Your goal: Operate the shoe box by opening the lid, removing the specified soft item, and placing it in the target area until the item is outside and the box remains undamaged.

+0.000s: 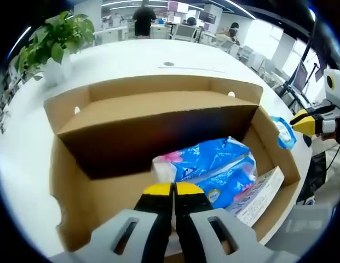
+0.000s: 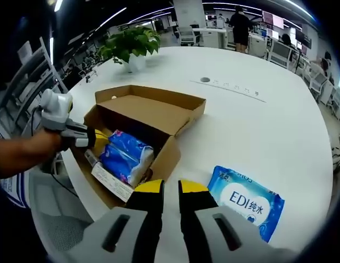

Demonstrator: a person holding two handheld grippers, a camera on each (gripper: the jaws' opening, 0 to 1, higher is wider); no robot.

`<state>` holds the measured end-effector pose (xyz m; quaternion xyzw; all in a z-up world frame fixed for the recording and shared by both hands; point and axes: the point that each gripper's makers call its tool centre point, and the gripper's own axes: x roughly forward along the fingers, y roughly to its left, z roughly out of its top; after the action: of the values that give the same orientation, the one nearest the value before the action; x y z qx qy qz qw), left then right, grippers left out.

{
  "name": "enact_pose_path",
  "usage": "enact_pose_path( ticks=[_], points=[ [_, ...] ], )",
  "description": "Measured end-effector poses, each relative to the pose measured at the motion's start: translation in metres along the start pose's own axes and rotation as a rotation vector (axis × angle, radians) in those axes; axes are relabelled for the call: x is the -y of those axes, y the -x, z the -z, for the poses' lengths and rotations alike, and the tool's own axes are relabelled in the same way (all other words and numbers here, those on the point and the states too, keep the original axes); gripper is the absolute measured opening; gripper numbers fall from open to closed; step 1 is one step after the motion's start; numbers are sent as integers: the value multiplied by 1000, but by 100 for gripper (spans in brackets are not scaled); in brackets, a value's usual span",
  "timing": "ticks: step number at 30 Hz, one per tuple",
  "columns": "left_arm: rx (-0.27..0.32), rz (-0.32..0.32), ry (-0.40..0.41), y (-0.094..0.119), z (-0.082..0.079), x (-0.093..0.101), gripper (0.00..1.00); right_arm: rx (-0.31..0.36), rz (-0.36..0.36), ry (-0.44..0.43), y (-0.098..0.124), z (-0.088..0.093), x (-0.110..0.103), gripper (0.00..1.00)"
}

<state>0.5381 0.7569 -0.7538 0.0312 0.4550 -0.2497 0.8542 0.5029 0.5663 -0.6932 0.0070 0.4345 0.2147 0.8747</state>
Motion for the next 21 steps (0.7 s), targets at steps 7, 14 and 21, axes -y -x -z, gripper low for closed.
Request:
enact_pose_path(
  ticks=[7, 14, 21],
  points=[
    [3, 6, 10, -1, 0, -2, 0, -4, -48, 30, -19, -10, -27, 10],
    [3, 12, 11, -2, 0, -3, 0, -25, -77, 49, -34, -10, -40, 11],
    [7, 18, 20, -4, 0, -4, 0, -44, -88, 56, -43, -6, -42, 10]
  ],
)
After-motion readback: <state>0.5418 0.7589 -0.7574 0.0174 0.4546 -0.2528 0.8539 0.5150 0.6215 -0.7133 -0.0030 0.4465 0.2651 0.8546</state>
